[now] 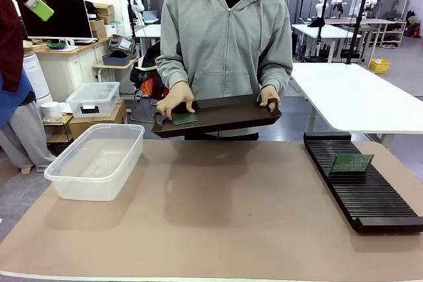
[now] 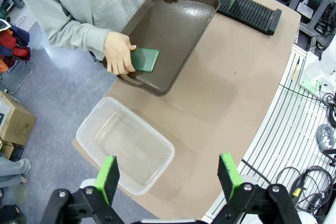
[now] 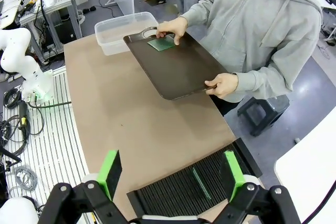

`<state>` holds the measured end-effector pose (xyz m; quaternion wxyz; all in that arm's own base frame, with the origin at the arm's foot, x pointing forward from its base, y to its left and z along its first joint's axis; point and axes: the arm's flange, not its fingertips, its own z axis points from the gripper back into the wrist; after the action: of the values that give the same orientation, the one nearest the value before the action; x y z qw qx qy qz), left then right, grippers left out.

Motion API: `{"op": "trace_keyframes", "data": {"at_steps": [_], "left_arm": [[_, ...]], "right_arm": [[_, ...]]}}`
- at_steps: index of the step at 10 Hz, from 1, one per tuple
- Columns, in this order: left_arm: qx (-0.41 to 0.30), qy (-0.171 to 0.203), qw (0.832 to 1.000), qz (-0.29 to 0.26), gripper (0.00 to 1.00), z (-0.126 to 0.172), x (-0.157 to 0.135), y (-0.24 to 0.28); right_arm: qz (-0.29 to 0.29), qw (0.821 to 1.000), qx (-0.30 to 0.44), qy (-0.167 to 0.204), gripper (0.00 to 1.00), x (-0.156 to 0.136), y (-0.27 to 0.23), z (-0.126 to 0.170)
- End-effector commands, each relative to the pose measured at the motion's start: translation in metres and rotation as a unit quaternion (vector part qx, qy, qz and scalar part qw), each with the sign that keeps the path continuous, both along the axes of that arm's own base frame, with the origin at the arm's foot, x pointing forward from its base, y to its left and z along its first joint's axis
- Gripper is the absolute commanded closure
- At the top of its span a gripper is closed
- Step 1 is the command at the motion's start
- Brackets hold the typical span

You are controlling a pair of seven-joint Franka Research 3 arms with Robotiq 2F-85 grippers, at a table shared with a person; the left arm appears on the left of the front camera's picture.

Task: Sort PCBs into racks and boxes based on the side picked up.
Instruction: Pick up the Blank PCB handed by the Human.

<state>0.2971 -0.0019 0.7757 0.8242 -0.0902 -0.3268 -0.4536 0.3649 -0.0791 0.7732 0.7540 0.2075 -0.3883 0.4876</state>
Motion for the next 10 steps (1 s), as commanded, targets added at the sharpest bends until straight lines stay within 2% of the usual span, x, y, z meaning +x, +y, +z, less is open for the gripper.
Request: {"op": "trace_keyframes", "data": {"at_steps": [1, 10], "left_arm": [[-0.004, 0.0, 1.0, -0.005, 0.0, -0.0018, 0.0, 0.0007], [-0.004, 0.0, 1.0, -0.005, 0.0, -0.0018, 0.0, 0.0007]], "right_arm": [[0.003, 1.0, 0.004, -0.001, 0.0, -0.0006, 0.0012, -0.0006], [0.003, 1.0, 0.004, -0.001, 0.0, -0.0006, 0.0012, -0.0006]]}}
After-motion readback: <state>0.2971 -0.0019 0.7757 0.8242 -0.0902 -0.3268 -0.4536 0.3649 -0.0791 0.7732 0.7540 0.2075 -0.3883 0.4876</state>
